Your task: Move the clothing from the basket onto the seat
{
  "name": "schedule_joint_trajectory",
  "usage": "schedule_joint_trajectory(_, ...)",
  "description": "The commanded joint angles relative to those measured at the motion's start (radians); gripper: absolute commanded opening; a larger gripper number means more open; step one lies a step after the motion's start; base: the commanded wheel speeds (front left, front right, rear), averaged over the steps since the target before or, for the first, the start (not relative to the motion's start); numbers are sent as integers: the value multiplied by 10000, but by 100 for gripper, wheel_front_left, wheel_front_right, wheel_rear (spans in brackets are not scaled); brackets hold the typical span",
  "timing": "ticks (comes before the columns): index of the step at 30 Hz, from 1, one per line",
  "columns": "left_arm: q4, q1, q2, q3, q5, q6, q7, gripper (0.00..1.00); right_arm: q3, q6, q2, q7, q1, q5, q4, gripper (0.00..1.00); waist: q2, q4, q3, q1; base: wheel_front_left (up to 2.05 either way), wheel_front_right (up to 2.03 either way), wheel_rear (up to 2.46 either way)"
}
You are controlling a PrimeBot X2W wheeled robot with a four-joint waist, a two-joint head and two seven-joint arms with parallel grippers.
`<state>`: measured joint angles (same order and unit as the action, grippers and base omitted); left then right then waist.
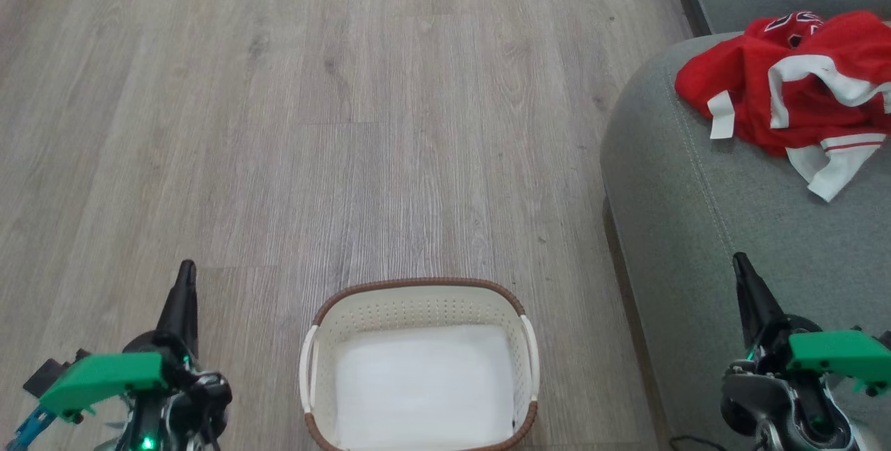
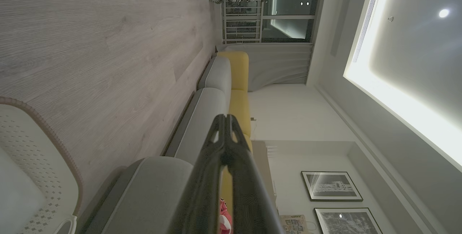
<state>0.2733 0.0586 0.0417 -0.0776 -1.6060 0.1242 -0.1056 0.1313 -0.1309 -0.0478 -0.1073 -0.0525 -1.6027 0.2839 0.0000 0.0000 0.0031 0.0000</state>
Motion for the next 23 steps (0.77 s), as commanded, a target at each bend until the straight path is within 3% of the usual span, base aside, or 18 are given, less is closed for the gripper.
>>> schedule_joint_trajectory(1,-281,494,85,-363,-26,65,-77,0,-176,2,-24,-58,-554,-60,-391,0,0,0,0,0,0,0,0)
schedule_joint_trajectory(23,-282,494,85,-362,-26,65,-76,0,-176,2,-24,-58,-554,-60,-391,0,0,0,0,0,0,0,0)
